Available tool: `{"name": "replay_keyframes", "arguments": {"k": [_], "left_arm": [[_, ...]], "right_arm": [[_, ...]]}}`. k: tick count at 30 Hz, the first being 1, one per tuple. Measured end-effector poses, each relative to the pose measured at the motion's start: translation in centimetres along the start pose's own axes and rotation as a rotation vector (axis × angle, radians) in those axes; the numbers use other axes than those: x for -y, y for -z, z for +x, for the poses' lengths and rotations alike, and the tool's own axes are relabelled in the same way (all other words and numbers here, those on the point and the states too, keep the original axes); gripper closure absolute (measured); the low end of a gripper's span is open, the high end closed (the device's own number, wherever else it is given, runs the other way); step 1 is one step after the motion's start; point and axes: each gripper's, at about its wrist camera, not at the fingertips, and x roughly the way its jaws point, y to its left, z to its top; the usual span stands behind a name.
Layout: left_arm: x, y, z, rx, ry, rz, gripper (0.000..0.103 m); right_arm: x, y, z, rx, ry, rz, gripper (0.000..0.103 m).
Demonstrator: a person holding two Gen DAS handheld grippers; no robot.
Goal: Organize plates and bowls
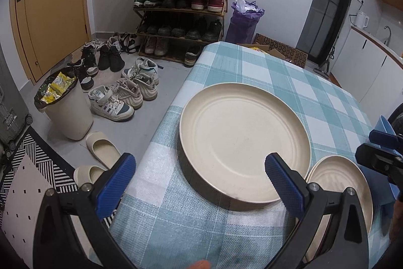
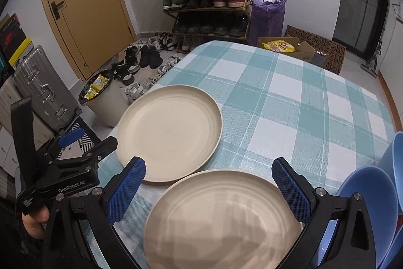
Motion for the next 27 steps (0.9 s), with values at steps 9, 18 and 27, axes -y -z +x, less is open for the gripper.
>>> {"name": "replay_keyframes", "arguments": {"k": [9, 18, 27], "left_arm": [[-0.7, 0.5, 1.6, -0.053, 0.013, -0.032, 0.0], [-1.2, 0.8, 2.5, -0.08, 0.01, -0.052, 0.0], [-1.7, 1.2, 3.6, -0.107, -0.001, -0.067, 0.0]], "right_arm": [[1.3, 0.0, 2.9, -0.05, 0.005, 0.042, 0.001], [1.1, -0.3, 4.2, -0.077, 0.019, 0.036, 0.001], [0.9, -0.7, 5.5, -0.105, 0.037, 0.044, 0.001]]}}
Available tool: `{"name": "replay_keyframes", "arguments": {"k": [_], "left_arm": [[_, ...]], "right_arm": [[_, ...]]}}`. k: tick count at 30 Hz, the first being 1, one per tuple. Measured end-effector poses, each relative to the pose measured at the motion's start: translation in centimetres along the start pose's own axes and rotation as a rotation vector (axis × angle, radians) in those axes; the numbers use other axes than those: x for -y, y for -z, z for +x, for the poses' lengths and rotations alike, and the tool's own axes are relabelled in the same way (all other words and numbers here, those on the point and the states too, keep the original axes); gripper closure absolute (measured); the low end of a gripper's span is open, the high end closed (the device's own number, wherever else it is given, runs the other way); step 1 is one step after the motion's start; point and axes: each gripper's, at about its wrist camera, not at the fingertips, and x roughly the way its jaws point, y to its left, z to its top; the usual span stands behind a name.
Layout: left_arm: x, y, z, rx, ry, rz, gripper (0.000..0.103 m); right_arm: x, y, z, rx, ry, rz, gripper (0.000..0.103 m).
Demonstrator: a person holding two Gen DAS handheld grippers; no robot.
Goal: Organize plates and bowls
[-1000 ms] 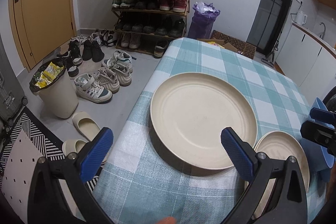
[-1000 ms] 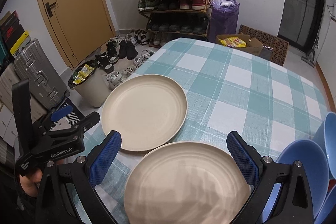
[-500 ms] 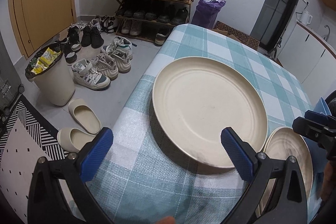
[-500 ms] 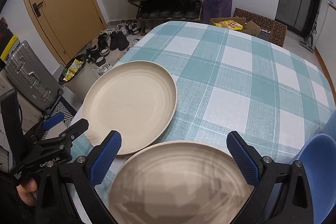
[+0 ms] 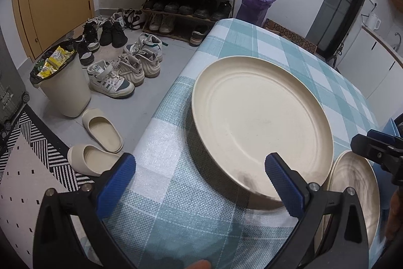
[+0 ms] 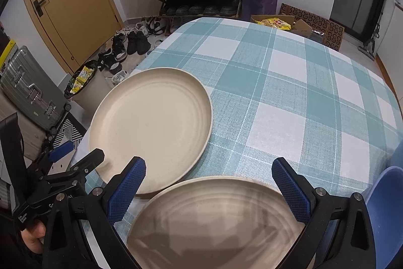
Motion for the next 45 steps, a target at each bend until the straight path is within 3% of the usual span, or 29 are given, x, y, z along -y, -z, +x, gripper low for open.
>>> {"name": "replay_keyframes", "arguments": {"k": [10, 14, 19, 21, 37, 39, 45], "left_arm": [[-0.6, 0.1, 0.5, -0.018, 0.023, -0.039, 0.006], [-0.5, 0.1, 0.5, -0.017, 0.04, -0.029, 0.018], [-0.1, 0.1, 0.4, -0.01, 0.069, -0.006, 0.042], [0.0, 0.1, 0.4, -0.007, 0.083, -0.002, 0.047], [0.3, 0.2, 0.2, 0.008, 0.131, 0.025, 0.076], [0.4, 0.2, 0.1, 0.014, 0.123, 0.037, 0.076], [0.4, 0.3, -0.1, 0.022, 0.121, 0.031, 0.079]], "right_arm": [[0.7, -0.2, 2.4, -0.054, -0.007, 0.034, 0.004], [0.4, -0.3, 3.3, -0.074, -0.023, 0.037, 0.018], [0.0, -0.3, 4.0, -0.08, -0.034, 0.029, 0.026], [-0.1, -0.3, 4.2, -0.08, -0.035, 0.024, 0.032], [-1.4, 0.0, 4.5, -0.067, -0.028, -0.034, 0.062], [-1.5, 0.0, 4.4, -0.063, -0.031, -0.038, 0.071], [-2.0, 0.1, 4.4, -0.058, -0.017, -0.063, 0.08]]}}
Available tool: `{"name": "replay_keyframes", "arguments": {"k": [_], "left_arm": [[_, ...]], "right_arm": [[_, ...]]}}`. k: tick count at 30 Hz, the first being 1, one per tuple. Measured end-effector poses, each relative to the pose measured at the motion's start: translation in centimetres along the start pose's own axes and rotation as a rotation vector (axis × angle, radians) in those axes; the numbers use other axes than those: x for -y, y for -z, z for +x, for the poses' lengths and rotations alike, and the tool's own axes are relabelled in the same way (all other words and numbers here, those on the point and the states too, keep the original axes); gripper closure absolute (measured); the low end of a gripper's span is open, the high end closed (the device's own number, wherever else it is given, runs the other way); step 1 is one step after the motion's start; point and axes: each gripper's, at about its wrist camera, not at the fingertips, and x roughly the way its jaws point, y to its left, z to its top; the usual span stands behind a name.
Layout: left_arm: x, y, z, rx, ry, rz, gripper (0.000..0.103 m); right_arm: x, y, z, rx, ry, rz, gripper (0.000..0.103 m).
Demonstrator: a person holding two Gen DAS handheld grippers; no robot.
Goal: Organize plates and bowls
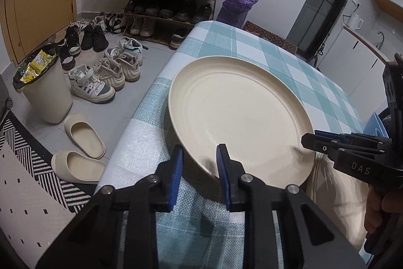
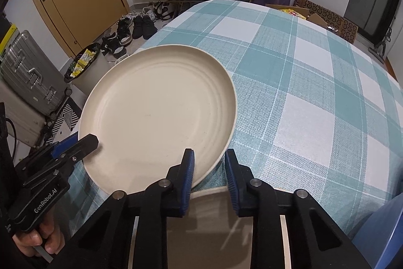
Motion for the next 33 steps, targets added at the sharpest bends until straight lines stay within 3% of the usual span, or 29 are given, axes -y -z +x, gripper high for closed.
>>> {"name": "replay_keyframes", "arguments": {"k": [16, 18, 20, 25, 28, 30, 33], "left_arm": [[0.1, -0.1, -1.0, 0.04, -0.013, 0.027, 0.079], [0.4, -0.1, -1.0, 0.04, 0.004, 0.035, 0.079], [0.6, 0.0, -0.9, 0.037, -0.01, 0.044, 0.08], [-0.6, -0.1, -0.4, 0.021, -0.013, 0.01, 0.08], [-0.6, -0.1, -0.4, 0.025, -0.026, 0.01, 0.08], [-0.5, 0.0, -0.3, 0.023, -0.024, 0.012, 0.08], [-0.3, 0.0, -0.2, 0.022, -0.027, 0.018, 0.08]], "right_arm": [[-0.8, 0.4, -0.7, 0.051, 0.035, -0.055, 0.087], [-1.2, 0.4, -1.1, 0.064, 0.019, -0.066, 0.094], [-1.8, 0.3, -1.4, 0.065, 0.023, -0.084, 0.094], [-1.7, 0.1, -1.1, 0.059, 0.04, -0.07, 0.094], [-0.5, -0.2, -1.3, 0.07, 0.032, -0.023, 0.088], [0.4, -0.4, -1.3, 0.073, 0.038, 0.007, 0.077], [0.9, -0.5, -0.7, 0.058, 0.044, 0.017, 0.074]]}}
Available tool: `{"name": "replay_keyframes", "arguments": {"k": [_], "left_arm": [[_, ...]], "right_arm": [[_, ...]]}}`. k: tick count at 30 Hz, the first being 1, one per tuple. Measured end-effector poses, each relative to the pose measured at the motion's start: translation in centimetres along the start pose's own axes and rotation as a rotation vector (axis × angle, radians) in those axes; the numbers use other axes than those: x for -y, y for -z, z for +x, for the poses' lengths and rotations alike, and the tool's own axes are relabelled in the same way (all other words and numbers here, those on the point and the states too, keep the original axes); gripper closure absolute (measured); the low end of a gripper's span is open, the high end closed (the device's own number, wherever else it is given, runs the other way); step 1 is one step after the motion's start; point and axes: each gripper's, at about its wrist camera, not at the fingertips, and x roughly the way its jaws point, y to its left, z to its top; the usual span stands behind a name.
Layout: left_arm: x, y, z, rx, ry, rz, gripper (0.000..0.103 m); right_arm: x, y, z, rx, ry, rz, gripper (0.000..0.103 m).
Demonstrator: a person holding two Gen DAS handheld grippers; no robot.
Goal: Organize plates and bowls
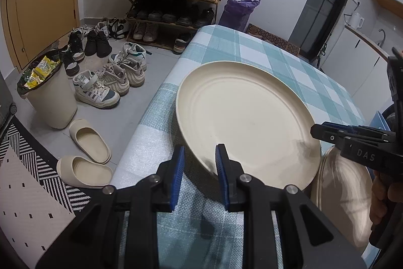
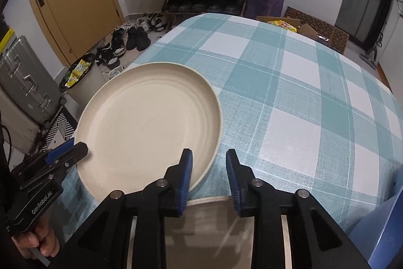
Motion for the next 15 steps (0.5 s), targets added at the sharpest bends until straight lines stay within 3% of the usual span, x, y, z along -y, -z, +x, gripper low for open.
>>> {"name": "replay_keyframes", "arguments": {"k": [6, 9, 15], "left_arm": [[0.4, 0.1, 0.1, 0.013, -0.006, 0.023, 0.08], [0.4, 0.1, 0.1, 0.015, -0.004, 0.029, 0.08], [0.6, -0.2, -0.7, 0.038, 0.001, 0.033, 0.08]], "right_arm": [[0.2, 0.2, 2.1, -0.039, -0.026, 0.018, 0.074], [-0.3, 0.3, 2.3, -0.021, -0.028, 0.004, 0.086], [-0.7, 0.1, 1.7, 0.0, -0.001, -0.014, 0.086]]}}
